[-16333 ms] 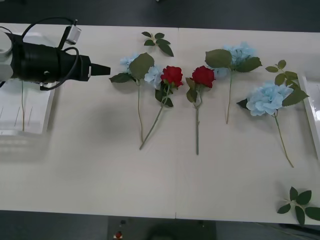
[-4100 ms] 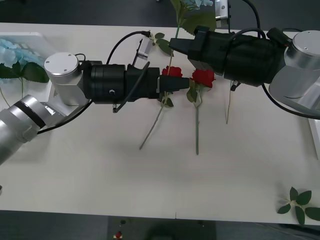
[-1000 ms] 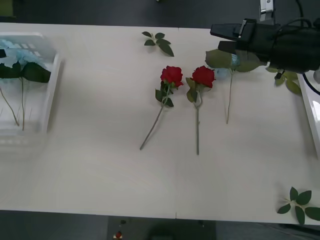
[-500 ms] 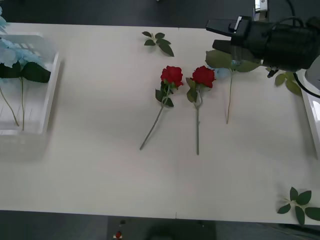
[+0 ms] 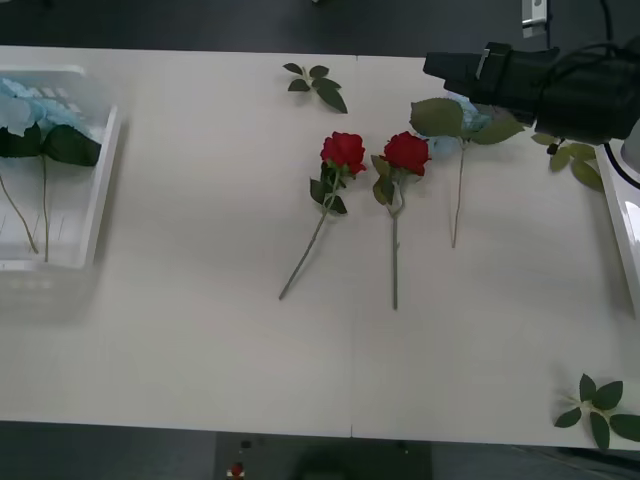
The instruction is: Put the red flowers into the right box and the blue flowers into the left box
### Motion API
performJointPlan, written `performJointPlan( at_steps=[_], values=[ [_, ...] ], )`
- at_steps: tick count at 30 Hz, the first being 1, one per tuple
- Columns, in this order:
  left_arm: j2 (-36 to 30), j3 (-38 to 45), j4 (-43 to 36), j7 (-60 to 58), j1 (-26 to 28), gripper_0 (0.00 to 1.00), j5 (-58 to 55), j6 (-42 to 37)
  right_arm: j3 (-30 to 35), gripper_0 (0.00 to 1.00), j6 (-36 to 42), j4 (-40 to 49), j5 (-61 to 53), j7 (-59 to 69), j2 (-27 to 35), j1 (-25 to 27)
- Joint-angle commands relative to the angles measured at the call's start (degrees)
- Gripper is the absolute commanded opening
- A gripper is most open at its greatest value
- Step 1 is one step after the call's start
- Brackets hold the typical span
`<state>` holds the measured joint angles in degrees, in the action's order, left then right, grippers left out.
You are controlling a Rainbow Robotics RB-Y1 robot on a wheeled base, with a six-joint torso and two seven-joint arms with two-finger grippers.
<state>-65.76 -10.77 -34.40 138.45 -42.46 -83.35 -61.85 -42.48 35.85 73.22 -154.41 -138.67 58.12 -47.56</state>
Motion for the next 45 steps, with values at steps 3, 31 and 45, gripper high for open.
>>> performJointPlan(
  at_steps=[3, 31, 45],
  values=[
    [4.1, -2.9, 5.0, 0.4, -1.0, 0.0, -0.6, 7.0, -1.6, 1.0, 0.5, -4.4, -0.2, -5.2, -2.6, -3.7],
    [11.2, -14.8, 8.7, -1.0, -0.3, 1.0, -10.2, 21.5, -6.5, 1.0, 6.7, -8.9, 2.3, 3.3, -1.5, -10.2],
    [0.5, -14.8, 7.4, -0.4, -5.1, 1.0, -19.0, -4.6, -6.5, 1.0, 9.8, -11.8, 6.8, 4.2, -1.6, -11.6]
  ],
)
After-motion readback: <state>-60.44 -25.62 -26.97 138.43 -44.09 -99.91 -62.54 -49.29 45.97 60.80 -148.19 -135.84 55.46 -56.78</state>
